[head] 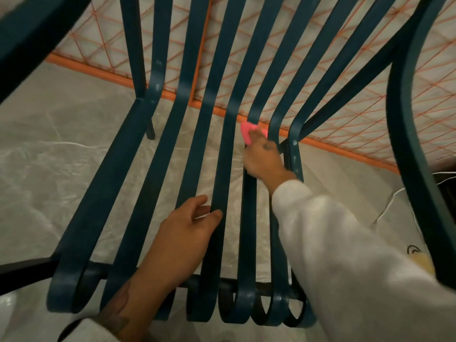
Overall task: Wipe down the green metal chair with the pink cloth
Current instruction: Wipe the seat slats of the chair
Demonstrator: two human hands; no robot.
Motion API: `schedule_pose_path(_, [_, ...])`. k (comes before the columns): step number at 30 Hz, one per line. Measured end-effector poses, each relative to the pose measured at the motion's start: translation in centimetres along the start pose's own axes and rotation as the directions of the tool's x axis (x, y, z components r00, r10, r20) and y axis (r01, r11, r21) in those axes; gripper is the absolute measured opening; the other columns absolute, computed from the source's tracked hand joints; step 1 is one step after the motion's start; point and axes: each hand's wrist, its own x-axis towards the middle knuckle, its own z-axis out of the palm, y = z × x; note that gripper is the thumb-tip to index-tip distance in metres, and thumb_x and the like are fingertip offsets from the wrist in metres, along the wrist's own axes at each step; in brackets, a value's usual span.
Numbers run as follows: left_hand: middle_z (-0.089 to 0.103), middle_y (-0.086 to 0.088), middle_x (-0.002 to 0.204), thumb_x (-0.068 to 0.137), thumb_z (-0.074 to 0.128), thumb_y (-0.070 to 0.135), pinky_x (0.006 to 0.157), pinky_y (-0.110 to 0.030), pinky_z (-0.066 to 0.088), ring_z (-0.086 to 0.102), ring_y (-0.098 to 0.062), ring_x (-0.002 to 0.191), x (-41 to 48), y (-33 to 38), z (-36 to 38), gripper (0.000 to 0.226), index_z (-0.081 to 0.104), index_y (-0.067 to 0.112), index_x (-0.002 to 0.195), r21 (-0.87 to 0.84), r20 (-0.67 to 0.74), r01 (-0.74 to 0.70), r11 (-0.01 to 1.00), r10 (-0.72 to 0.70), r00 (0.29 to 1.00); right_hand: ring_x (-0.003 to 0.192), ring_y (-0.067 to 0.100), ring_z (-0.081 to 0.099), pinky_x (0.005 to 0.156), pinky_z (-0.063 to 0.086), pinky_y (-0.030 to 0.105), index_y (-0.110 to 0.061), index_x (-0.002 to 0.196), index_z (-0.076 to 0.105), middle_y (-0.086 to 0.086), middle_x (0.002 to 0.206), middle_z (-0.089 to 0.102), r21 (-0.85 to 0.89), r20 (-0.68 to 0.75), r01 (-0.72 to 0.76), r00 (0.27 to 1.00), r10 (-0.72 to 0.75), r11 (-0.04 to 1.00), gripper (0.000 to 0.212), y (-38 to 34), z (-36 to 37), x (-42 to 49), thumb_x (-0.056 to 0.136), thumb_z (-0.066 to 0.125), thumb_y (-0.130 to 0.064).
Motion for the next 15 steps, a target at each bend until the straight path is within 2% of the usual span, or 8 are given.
schedule_pose_path(3, [0.057, 0.009, 0.132, 0.094, 0.056, 0.037, 0.095, -0.025, 0.037, 0.056, -0.011, 0.116, -0.1, 0.3, -0.1, 0.044, 0.048, 0.033, 0.137, -0.005, 0.007, 0.010, 1.000, -0.010, 1.000, 0.118, 0.031, 0.059, 0.105, 0.047, 0.047, -0.022, 0.153, 0.029, 0.013, 0.136, 0.054, 0.027, 0.010, 0.073, 0.997, -0.073, 0.997, 0.048, 2.4, 1.1, -7.5, 0.106, 0.034, -0.017])
schedule_pose_path(4, [0.057, 0.009, 0.133, 0.094, 0.057, 0.036, 0.095, -0.025, 0.037, 0.056, -0.011, 0.115, -0.2, 0.5, 0.0, 0.044, 0.048, 0.033, 0.136, -0.011, 0.002, 0.014, 1.000, -0.014, 1.000, 0.123, 0.026, 0.056, 0.108, 0.045, 0.043, -0.023, 0.154, 0.030, 0.009, 0.140, 0.053, 0.045, 0.016, 0.142, 0.990, -0.143, 0.989, 0.050, 3.5, 1.4, -10.8, 0.105, 0.035, -0.016])
schedule_pose_path(6, [0.056, 0.009, 0.135, 0.094, 0.057, 0.036, 0.097, -0.026, 0.037, 0.055, -0.011, 0.116, -0.3, 0.5, 0.2, 0.044, 0.048, 0.034, 0.137, 0.005, -0.009, 0.024, 1.000, -0.024, 1.000, 0.141, 0.006, 0.038, 0.116, 0.032, 0.027, -0.027, 0.152, 0.034, -0.007, 0.154, 0.040, 0.150, 0.020, 0.256, 0.965, -0.262, 0.955, 0.051, 5.3, 2.1, -16.8, 0.102, 0.032, -0.017])
schedule_pose_path(9, [0.055, 0.010, 0.135, 0.095, 0.056, 0.035, 0.103, -0.028, 0.037, 0.053, -0.010, 0.117, -0.3, 0.3, 0.4, 0.044, 0.048, 0.032, 0.138, 0.022, -0.026, 0.029, 0.999, -0.028, 0.999, 0.144, -0.013, 0.014, 0.117, 0.017, 0.012, -0.034, 0.149, 0.030, -0.022, 0.158, 0.020, 0.132, 0.079, 0.304, 0.946, -0.315, 0.944, 0.057, 7.6, 3.6, -22.0, 0.092, 0.023, -0.030])
schedule_pose_path(10, [0.055, 0.010, 0.134, 0.095, 0.056, 0.034, 0.106, -0.029, 0.037, 0.054, -0.010, 0.117, -0.3, 0.2, 0.4, 0.044, 0.050, 0.030, 0.138, 0.018, -0.028, 0.030, 0.999, -0.029, 0.999, 0.144, -0.010, 0.018, 0.117, 0.013, 0.011, -0.031, 0.148, 0.032, -0.020, 0.157, 0.020, 0.085, 0.065, 0.301, 0.950, -0.306, 0.950, 0.056, 8.1, 4.2, -22.5, 0.092, 0.028, -0.027])
schedule_pose_path(11, [0.057, 0.008, 0.132, 0.095, 0.057, 0.033, 0.108, -0.032, 0.038, 0.055, -0.011, 0.117, -0.2, 0.0, 0.4, 0.043, 0.051, 0.029, 0.137, 0.014, -0.027, 0.032, 0.999, -0.031, 0.999, 0.142, -0.002, 0.031, 0.117, 0.010, 0.011, -0.024, 0.147, 0.036, -0.013, 0.155, 0.028, 0.031, 0.008, 0.308, 0.951, -0.308, 0.951, 0.056, 8.2, 4.6, -22.6, 0.092, 0.039, -0.017])
schedule_pose_path(13, [0.059, 0.007, 0.129, 0.095, 0.057, 0.031, 0.110, -0.038, 0.040, 0.056, -0.011, 0.116, 0.1, -0.1, 0.3, 0.040, 0.054, 0.028, 0.134, 0.002, -0.029, 0.035, 0.999, -0.035, 0.999, 0.137, 0.015, 0.046, 0.119, 0.020, 0.021, -0.014, 0.148, 0.039, -0.001, 0.152, 0.041, -0.028, -0.084, 0.330, 0.940, -0.331, 0.944, 0.063, 7.5, 4.6, -20.8, 0.090, 0.055, 0.002])
schedule_pose_path(15, [0.061, 0.008, 0.127, 0.095, 0.057, 0.030, 0.108, -0.040, 0.042, 0.057, -0.011, 0.116, 0.3, -0.4, 0.1, 0.036, 0.057, 0.028, 0.131, 0.007, -0.028, 0.028, 1.000, -0.028, 0.999, 0.141, 0.020, 0.041, 0.118, 0.030, 0.036, -0.020, 0.155, 0.029, 0.000, 0.156, 0.037, 0.040, 0.004, 0.230, 0.973, -0.231, 0.972, 0.059, 5.5, 3.3, -17.3, 0.100, 0.043, -0.003])
